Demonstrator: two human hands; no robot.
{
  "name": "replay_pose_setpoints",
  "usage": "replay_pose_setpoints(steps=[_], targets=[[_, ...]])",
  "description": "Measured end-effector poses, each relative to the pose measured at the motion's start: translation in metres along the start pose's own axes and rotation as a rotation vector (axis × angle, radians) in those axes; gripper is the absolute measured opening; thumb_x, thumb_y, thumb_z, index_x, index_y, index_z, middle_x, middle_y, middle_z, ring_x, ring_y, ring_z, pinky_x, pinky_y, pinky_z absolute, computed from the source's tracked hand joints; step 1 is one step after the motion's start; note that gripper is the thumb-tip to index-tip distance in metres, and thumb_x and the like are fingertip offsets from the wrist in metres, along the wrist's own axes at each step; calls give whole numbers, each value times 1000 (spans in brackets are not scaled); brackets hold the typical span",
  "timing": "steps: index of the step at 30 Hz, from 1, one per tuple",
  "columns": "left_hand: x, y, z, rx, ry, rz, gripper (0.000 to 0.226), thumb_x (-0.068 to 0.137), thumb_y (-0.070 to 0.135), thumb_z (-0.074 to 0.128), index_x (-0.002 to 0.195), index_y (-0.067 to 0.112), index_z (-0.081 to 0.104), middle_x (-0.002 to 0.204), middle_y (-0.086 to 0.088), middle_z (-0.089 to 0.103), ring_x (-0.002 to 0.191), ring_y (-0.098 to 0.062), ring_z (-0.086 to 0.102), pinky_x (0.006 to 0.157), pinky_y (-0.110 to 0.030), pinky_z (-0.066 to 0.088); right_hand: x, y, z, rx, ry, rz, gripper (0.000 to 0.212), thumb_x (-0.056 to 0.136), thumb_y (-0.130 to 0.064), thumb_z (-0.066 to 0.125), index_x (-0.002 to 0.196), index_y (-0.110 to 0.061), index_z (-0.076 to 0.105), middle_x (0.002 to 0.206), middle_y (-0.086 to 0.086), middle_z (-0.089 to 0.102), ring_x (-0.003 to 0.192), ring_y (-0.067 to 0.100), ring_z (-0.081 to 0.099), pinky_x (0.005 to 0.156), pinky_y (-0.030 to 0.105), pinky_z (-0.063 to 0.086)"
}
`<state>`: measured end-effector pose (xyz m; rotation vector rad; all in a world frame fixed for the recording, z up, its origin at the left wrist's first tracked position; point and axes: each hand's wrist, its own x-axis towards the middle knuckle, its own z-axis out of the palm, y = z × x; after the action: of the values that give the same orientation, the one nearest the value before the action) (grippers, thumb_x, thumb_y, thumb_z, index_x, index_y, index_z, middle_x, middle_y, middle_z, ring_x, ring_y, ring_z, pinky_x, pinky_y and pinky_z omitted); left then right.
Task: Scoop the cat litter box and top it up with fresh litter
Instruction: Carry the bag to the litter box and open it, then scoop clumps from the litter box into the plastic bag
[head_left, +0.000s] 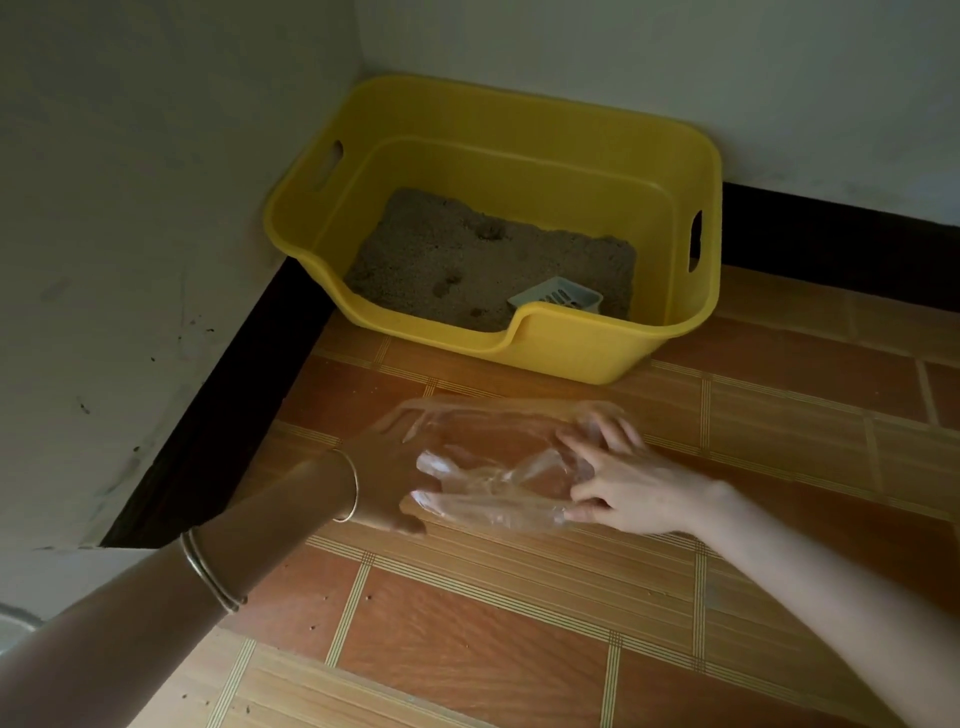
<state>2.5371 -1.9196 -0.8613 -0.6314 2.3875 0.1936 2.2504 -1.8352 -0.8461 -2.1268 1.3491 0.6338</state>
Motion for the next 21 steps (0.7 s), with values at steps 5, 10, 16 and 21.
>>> replay_pose_setpoints(steps=[5, 10, 16, 21], targets=[[-8, -10, -15, 53, 120, 111, 49, 70, 64, 44, 110, 42, 62, 120, 0, 59, 118, -30, 50, 101, -48, 40, 3, 17, 1, 32, 124, -42, 68, 80, -66, 8, 110, -32, 58, 156, -5, 2, 139, 27, -23, 108, 48, -18], [-14, -11, -29, -59, 406, 131, 40, 70, 56, 47, 104, 43, 61, 114, 7, 58, 118, -23, 45, 95, -42, 45, -2, 27, 1, 116, 439, -110, 56, 88, -61, 19, 121, -34, 55, 152, -2, 18, 141, 17, -7, 112, 55, 15], [-37, -24, -61, -140, 595, 142, 45, 80, 47, 55, 122, 30, 56, 130, 3, 53, 122, -22, 45, 96, -39, 44, -26, 21, -30, 221, 697, -320, 33, 95, -36, 39, 122, -24, 52, 138, -4, 39, 125, 15, 43, 96, 39, 48], [-55, -45, -86, -176, 694, 45, 41, 89, 46, 45, 121, 25, 60, 122, 2, 60, 111, -20, 56, 89, -38, 48, -45, 16, -93, 214, 874, -437, 31, 99, -31, 36, 113, -16, 58, 114, -1, 57, 104, 6, 55, 91, 22, 47]])
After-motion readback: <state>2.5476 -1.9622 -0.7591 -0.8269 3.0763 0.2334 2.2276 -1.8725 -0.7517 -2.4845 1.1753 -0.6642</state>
